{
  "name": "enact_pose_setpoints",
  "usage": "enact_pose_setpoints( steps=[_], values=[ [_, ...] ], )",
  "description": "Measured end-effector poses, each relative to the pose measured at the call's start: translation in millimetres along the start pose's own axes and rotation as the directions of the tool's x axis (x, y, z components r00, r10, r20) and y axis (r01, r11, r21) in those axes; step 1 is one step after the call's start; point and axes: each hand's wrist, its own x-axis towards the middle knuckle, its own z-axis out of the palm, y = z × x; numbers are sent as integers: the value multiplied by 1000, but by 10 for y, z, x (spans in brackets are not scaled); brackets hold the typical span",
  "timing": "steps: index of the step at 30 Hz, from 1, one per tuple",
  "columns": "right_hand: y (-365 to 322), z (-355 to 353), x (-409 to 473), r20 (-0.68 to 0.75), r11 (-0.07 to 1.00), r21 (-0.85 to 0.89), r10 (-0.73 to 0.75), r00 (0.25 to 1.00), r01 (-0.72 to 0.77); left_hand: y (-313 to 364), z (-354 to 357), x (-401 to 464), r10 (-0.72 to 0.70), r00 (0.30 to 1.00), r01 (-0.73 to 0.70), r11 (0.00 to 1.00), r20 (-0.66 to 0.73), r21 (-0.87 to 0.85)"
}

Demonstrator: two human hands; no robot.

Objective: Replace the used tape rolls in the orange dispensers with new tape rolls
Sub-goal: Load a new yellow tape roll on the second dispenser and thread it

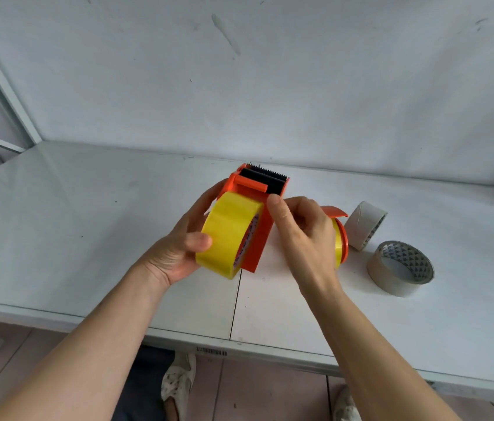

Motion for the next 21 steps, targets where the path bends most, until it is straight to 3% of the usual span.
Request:
enact_pose_setpoints(
  steps=[3, 8, 13, 21],
  values=[
    [-77, 41, -56, 91, 999, -52, 8, 996, -3, -32, 10, 25, -3, 1000, 3, 999, -7, 41],
    [-96, 89, -53, 380, 977, 53, 169, 909, -204, -12, 56, 55, -7, 995, 15, 996, -98, 83],
    [-78, 23, -33, 517, 949, 182, 129, 846, -256, -24, 158, 83, 31, 988, -13, 993, -149, 119],
    [-7, 69, -52, 507, 947, 180, 141, 850, -265, -16, 114, 96, 30, 990, -8, 988, -140, 153]
  ],
)
